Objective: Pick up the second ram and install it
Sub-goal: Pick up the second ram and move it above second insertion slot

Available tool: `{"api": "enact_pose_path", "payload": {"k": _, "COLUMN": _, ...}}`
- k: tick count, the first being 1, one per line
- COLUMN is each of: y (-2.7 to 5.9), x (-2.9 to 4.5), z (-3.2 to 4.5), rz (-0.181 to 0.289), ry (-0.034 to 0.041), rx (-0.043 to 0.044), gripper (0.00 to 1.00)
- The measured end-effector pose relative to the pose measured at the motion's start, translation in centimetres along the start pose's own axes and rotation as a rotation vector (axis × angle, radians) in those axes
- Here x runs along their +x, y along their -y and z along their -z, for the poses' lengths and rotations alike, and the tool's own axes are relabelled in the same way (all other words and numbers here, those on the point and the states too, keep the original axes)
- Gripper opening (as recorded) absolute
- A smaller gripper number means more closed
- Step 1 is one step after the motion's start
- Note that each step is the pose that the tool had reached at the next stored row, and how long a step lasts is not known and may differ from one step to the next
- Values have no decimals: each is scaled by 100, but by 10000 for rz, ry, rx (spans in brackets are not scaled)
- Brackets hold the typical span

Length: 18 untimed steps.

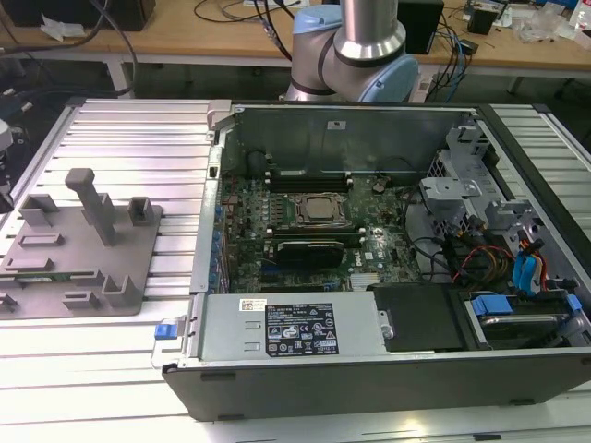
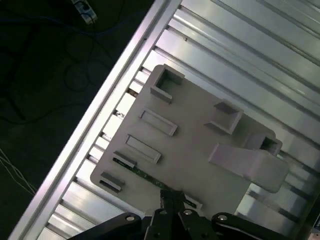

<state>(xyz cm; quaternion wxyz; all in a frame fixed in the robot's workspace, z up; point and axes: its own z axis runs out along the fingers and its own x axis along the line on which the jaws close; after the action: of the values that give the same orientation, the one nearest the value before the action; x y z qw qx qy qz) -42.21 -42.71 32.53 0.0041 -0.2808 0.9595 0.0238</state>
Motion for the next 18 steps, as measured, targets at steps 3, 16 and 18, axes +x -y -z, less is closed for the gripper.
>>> {"api": "enact_pose_path", "payload": {"k": 3, "y": 0, "x": 0, "z": 0, "rz": 938, "ry": -41, "rx": -19, "gripper": 8}}
{"api": "enact_pose_path", "payload": {"k": 16, "y": 0, "x": 0, "z": -3, "rz": 4115, "ry": -178, "rx": -88, "gripper": 8}}
{"api": "enact_pose_path", "payload": {"k": 18, "y": 0, "x": 0, "z": -5, "rz": 4528, "ry": -196, "rx": -96, "gripper": 8}}
